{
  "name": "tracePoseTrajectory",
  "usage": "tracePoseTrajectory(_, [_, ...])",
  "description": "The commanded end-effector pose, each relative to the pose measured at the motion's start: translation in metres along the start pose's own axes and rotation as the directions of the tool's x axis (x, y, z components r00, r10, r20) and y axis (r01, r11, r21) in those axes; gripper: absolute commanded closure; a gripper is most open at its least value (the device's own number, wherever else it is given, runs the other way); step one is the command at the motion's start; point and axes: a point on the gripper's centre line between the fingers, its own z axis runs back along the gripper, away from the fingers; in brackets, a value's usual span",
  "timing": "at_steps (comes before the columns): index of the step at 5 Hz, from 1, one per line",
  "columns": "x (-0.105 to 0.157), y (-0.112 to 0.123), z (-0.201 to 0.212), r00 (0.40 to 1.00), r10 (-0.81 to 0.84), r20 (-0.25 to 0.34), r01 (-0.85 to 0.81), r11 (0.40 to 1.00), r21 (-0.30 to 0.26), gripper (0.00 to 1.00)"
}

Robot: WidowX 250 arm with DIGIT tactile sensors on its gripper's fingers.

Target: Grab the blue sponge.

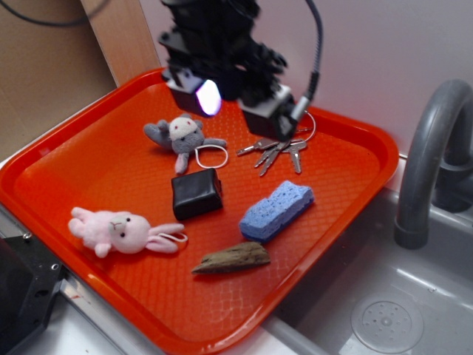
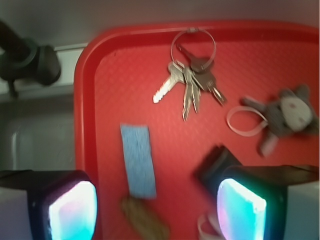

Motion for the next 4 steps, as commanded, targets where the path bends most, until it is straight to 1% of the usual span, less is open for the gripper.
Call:
tracePoseTrajectory(1, [-0.004, -0.01, -0.055, 0.999, -0.039, -0.038, 0.037, 0.998, -0.042, 0.0])
tracePoseTrajectory(2, [-0.015, -0.02, -0.078, 0.997, -0.052, -0.054, 0.049, 0.997, -0.067, 0.0])
tracePoseTrajectory(3, [-0.02, -0.028, -0.091, 0.997, -0.07, -0.031, 0.069, 0.997, -0.035, 0.0])
tracePoseTrajectory(4, [-0.024, -0.03, -0.103, 0.997, -0.083, -0.002, 0.083, 0.997, -0.005, 1.0])
